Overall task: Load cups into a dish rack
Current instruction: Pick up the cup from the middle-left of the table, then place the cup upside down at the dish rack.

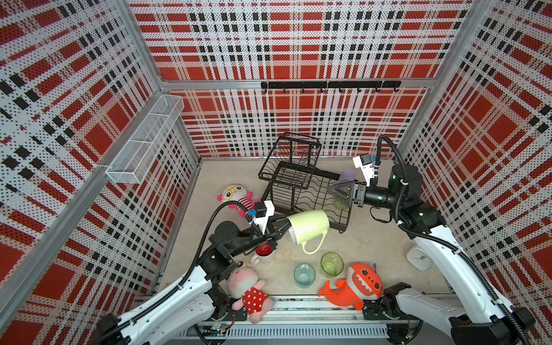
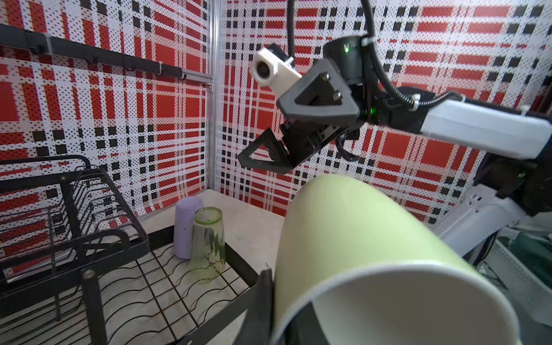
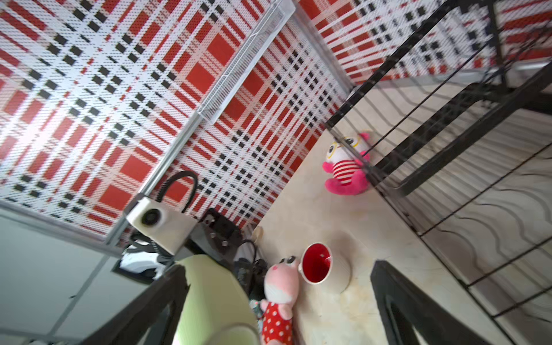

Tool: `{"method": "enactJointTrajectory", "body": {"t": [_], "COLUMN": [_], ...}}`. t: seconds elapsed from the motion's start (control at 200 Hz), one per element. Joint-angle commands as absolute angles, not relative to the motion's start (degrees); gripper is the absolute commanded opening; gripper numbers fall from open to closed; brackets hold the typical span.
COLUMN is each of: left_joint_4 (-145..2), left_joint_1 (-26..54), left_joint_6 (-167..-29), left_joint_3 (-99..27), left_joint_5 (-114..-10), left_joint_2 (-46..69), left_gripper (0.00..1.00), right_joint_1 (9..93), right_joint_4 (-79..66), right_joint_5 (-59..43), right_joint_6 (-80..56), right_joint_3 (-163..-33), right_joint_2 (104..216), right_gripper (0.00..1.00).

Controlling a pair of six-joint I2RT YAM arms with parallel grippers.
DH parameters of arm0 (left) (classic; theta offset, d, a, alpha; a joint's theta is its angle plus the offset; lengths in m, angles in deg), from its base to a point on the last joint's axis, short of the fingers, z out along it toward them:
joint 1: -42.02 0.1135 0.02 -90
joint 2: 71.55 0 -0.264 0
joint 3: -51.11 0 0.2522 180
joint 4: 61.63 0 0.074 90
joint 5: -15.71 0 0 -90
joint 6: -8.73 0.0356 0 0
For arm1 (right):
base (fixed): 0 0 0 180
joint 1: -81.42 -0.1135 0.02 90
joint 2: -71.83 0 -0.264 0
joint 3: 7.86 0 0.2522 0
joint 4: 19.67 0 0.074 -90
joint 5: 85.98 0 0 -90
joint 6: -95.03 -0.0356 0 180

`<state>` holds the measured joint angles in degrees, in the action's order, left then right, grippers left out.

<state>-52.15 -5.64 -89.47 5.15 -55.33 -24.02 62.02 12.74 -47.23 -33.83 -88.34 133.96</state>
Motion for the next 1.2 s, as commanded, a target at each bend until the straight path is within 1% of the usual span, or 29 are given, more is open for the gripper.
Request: {"method": "enactJointTrajectory", "body": {"t": [0.0, 0.095, 0.145, 0.236, 0.321, 0.426, 0.526, 0.712, 0.827, 0.987, 1.193], "left_joint_4": [-40.0, -34.7, -31.0, -25.7, -23.6, -19.5, -16.6, -8.7, -7.1, -5.9, -6.0], "left_joint_1": [-9.3, -9.7, -9.7, -9.7, -9.7, -9.2, -7.4, -4.8, -4.7, -4.3, -4.1], "left_joint_6": [-84.1, -82.8, -82.4, -80.2, -78.4, -76.8, -78.4, -81.0, -80.6, -81.0, -82.6], "left_joint_3": [3.3, 4.0, 4.5, 5.1, 4.8, 5.6, 5.5, 5.5, 5.3, 5.2, 4.2], "left_joint_5": [-63.7, -65.8, -66.5, -65.6, -64.8, -63.2, -61.3, -58.7, -58.4, -57.6, -54.5], "left_joint_2": [-21.5, -18.2, -16.9, -14.9, -12.7, -10.4, -8.4, -3.4, -1.1, 0.5, 2.3], "left_gripper": [0.00, 0.00, 0.00, 0.00, 0.00, 0.00, 0.00, 0.00, 0.00, 0.00, 0.00], "right_joint_1": [61.8, 61.7, 61.7, 61.7, 61.7, 61.7, 61.6, 61.6, 61.6, 61.5, 59.3], "right_joint_4": [14.8, 13.1, 14.5, 19.1, 19.1, 16.8, 13.6, 5.7, 4.4, -1.7, -2.0], "right_joint_5": [-50.5, -51.5, -50.8, -49.9, -51.1, -54.0, -57.2, -60.4, -60.2, -60.5, -59.7], "right_joint_6": [-38.5, -41.6, -41.5, -39.2, -39.5, -40.6, -41.8, -47.0, -47.8, -51.6, -50.9], "right_joint_3": [-89.7, -88.5, -87.7, -87.4, -86.2, -84.5, -82.8, -79.7, -78.9, -76.3, -75.6], "right_joint_2": [134.1, 133.6, 133.1, 133.0, 132.6, 131.9, 131.3, 130.1, 130.2, 130.5, 131.7], "right_gripper": [1.00, 1.00, 1.00, 1.00, 1.00, 1.00, 1.00, 0.96, 0.95, 0.92, 0.91]}}
